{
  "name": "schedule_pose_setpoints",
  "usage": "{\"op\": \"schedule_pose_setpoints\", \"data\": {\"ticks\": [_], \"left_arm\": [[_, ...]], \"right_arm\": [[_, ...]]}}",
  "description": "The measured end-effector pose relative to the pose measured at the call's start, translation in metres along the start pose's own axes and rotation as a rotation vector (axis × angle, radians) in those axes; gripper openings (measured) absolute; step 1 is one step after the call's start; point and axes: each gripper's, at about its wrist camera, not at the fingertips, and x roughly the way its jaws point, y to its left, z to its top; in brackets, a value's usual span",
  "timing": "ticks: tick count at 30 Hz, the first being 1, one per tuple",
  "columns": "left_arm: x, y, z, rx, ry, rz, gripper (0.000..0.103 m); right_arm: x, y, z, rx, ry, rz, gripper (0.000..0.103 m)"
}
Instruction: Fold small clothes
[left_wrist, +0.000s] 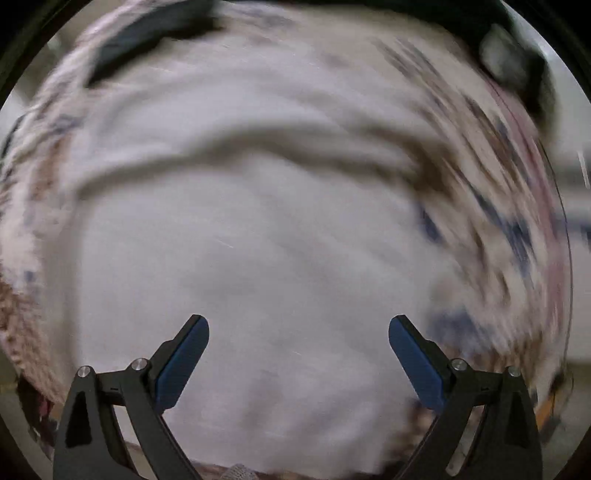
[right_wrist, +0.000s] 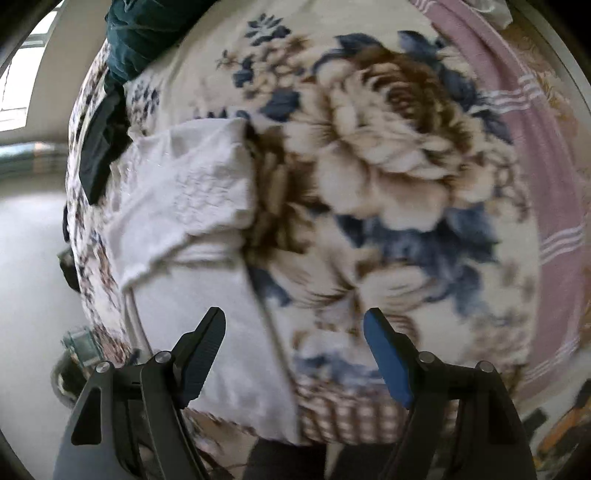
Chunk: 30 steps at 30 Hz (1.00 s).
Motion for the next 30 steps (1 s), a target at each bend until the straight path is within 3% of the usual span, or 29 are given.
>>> {"op": "schedule_pose_setpoints", "data": {"ticks": [4, 6, 11, 14, 16, 17, 18, 19, 24, 30], "left_arm": [[0.05, -0.058, -0.04, 0.1, 0.093, 0.039, 0.1], [0.063, -0.059, -0.049, 0.093, 0.096, 0.075, 0.1], [0.072, -0.037, -0.048, 0.041, 0.038, 0.033, 0.097], [0.068, -0.028, -0.047, 0.059, -0.022, 0.027, 0.067], [0.06, -0.021, -0.047, 0.068, -0.075, 0.043, 0.017], [0.057, -0.02, -0.047, 0.069, -0.086, 0.044, 0.013], [0.054, -0.018, -0.047, 0.058, -0.091, 0.018, 0.01], [0.05, -0.01, -0.046, 0.036, -0.087, -0.017, 0.008], [0.022, 0.022, -0.044, -0.015, -0.136, -0.08, 0.007], [-0.041, 0.089, -0.055, -0.162, -0.226, -0.164, 0.007]], "right_arm": [[0.005, -0.004, 0.03, -0.106, -0.016, 0.0, 0.079], [0.022, 0.004, 0.054, -0.143, 0.0, 0.072, 0.079], [0.081, 0.034, 0.12, -0.203, 0.046, 0.234, 0.079], [0.117, 0.045, 0.151, -0.189, 0.067, 0.262, 0.079], [0.132, 0.05, 0.16, -0.164, 0.06, 0.271, 0.077], [0.134, 0.053, 0.161, -0.15, 0.041, 0.267, 0.074], [0.133, 0.056, 0.161, -0.14, 0.022, 0.258, 0.05], [0.132, 0.058, 0.161, -0.125, 0.021, 0.252, 0.011], [0.108, 0.081, 0.148, -0.059, -0.003, 0.224, 0.011], [0.058, 0.147, 0.131, -0.1, -0.059, 0.178, 0.01]]}}
